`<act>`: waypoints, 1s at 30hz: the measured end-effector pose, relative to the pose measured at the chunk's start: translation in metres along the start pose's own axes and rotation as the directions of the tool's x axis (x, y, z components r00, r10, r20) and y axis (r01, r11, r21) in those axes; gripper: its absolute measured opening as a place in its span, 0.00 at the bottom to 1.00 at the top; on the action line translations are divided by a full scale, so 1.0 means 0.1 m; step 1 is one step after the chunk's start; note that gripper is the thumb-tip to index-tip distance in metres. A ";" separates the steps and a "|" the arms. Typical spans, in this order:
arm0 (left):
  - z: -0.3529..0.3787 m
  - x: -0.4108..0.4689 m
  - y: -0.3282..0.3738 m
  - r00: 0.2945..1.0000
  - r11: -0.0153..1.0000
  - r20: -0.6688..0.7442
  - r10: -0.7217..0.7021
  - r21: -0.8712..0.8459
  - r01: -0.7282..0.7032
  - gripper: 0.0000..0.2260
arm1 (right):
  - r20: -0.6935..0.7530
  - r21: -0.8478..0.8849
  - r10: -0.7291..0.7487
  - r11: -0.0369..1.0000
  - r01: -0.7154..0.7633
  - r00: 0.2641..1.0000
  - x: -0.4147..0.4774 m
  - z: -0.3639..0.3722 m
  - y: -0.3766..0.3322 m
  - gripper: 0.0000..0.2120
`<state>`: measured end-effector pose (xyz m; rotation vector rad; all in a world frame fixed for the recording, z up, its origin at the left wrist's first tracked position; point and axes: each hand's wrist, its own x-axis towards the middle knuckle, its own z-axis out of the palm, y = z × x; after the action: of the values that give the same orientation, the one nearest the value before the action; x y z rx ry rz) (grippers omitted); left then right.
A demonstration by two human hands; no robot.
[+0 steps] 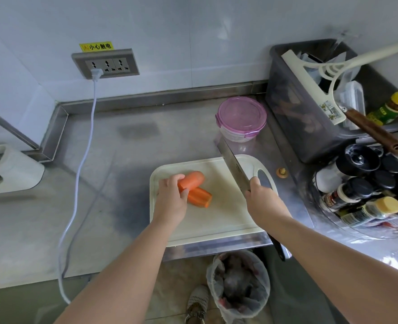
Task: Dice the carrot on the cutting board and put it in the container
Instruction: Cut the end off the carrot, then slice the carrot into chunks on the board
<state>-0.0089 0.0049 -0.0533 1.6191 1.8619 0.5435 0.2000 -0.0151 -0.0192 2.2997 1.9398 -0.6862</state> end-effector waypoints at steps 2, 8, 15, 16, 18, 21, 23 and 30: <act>-0.03 0.09 -0.01 1.000 1.000 -0.005 0.017 -0.003 -0.017 0.16 | 0.003 -0.020 0.009 1.000 -0.009 1.000 0.02 0.01 0.03 0.10; -0.17 0.13 -0.01 0.968 0.930 0.092 0.233 0.272 -0.249 0.25 | 0.002 -0.004 0.025 1.000 -0.025 1.000 0.09 -0.01 0.12 0.11; -0.15 0.11 -0.09 0.819 0.593 0.308 0.484 0.572 -0.566 0.21 | 0.014 0.019 0.020 1.000 -0.021 1.000 0.09 -0.01 0.16 0.09; -0.13 0.12 -0.07 0.807 0.574 0.291 0.514 0.582 -0.576 0.18 | 0.014 0.021 0.020 1.000 -0.020 1.000 0.08 -0.02 0.17 0.11; -0.11 0.17 -0.03 0.749 0.498 0.300 0.591 0.595 -0.631 0.11 | 0.011 0.025 0.016 1.000 -0.016 1.000 0.08 -0.02 0.20 0.14; -0.08 0.17 0.10 0.784 0.530 0.371 0.499 0.585 -0.614 0.17 | 0.002 0.039 0.020 0.999 -0.020 1.000 0.08 -0.05 0.22 0.19; -0.06 0.15 0.21 0.859 0.700 0.370 0.355 0.504 -0.506 0.15 | -0.009 0.051 0.020 0.999 -0.019 1.000 0.09 -0.07 0.24 0.22; 0.43 0.05 0.60 0.961 0.946 0.231 -0.150 -0.250 0.208 0.18 | 0.009 0.011 0.026 1.000 -0.026 1.000 0.06 -0.10 0.27 0.21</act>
<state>0.0637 0.0164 -0.0459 1.2601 1.6753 0.5035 0.2289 -0.0125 -0.0190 2.3196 1.9039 -0.7049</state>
